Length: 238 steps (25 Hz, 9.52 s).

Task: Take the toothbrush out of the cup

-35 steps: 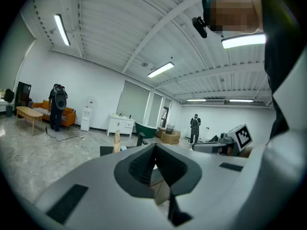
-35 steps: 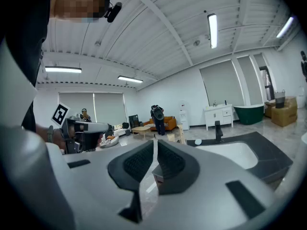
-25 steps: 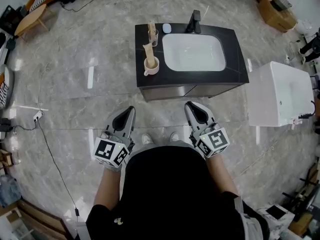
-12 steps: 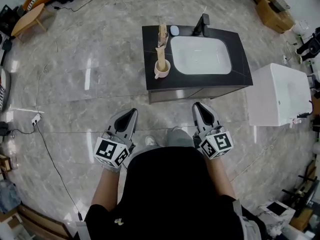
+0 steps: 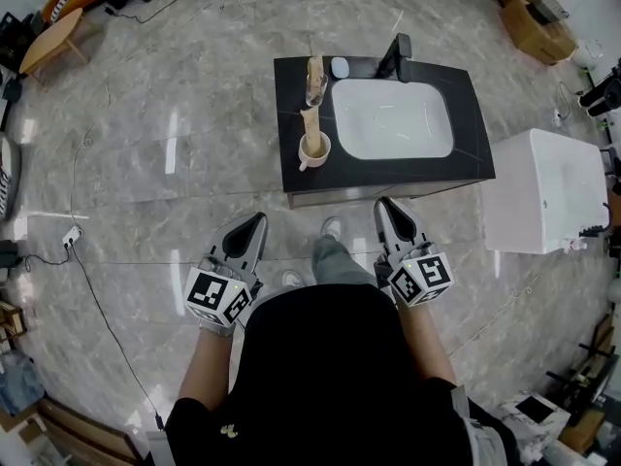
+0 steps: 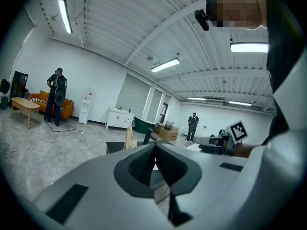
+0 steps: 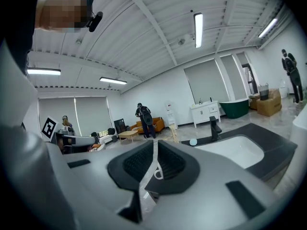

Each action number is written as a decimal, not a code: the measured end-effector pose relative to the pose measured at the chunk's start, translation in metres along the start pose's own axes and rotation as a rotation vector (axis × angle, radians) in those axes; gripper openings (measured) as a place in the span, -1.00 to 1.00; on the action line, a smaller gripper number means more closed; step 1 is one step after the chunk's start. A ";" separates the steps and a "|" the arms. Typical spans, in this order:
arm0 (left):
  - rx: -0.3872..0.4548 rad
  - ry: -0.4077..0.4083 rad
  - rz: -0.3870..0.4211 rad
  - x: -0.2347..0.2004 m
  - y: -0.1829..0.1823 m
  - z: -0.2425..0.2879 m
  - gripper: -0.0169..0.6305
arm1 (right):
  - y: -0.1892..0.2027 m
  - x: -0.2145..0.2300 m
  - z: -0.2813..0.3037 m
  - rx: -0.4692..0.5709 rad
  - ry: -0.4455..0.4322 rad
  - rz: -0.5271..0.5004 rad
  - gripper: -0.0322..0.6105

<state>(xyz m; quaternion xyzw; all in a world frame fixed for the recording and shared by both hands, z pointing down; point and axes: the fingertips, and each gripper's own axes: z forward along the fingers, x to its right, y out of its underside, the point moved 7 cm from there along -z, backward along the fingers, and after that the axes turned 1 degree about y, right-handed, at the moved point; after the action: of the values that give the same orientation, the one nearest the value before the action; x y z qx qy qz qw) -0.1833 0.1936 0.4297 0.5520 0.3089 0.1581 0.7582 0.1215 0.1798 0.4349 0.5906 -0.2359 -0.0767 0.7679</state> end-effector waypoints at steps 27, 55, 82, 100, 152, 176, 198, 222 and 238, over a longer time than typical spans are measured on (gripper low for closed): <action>-0.145 -0.167 -0.023 -0.032 -0.011 0.178 -0.87 | -0.044 0.129 0.093 -0.039 -0.115 0.062 -0.75; -0.492 0.216 -0.016 -0.119 0.053 0.274 -0.54 | -0.020 0.088 0.068 -0.044 0.359 0.112 -0.75; -0.468 0.259 0.061 -0.102 0.003 0.284 -0.81 | -0.024 0.087 0.050 0.005 0.415 0.111 -0.75; -0.278 0.173 0.055 -0.094 -0.084 0.250 -0.81 | -0.049 0.092 0.090 0.053 0.257 0.082 -0.75; -0.186 -0.613 -0.303 -0.157 -0.022 0.053 -0.81 | 0.016 0.106 0.390 -0.460 -0.204 -0.222 -0.29; -0.153 -0.631 -0.324 -0.152 -0.016 0.044 -0.81 | 0.012 0.104 0.394 -0.494 -0.159 -0.283 -0.73; -0.063 -0.495 -0.256 -0.170 -0.047 0.071 -0.81 | -0.094 0.067 0.350 -0.303 -0.174 -0.293 -0.73; -0.141 -0.154 -0.112 -0.150 -0.083 0.176 -0.81 | -0.121 0.121 0.215 -0.200 0.089 -0.184 -0.73; -0.236 0.119 -0.016 -0.104 -0.083 0.266 -0.81 | -0.080 0.167 0.105 -0.201 0.376 -0.038 -0.73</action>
<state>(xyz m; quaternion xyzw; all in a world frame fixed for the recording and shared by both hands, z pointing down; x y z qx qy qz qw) -0.0994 -0.0915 0.4355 0.4461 0.3372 0.2198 0.7993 0.2339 -0.0010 0.4246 0.5194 -0.0686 -0.0028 0.8517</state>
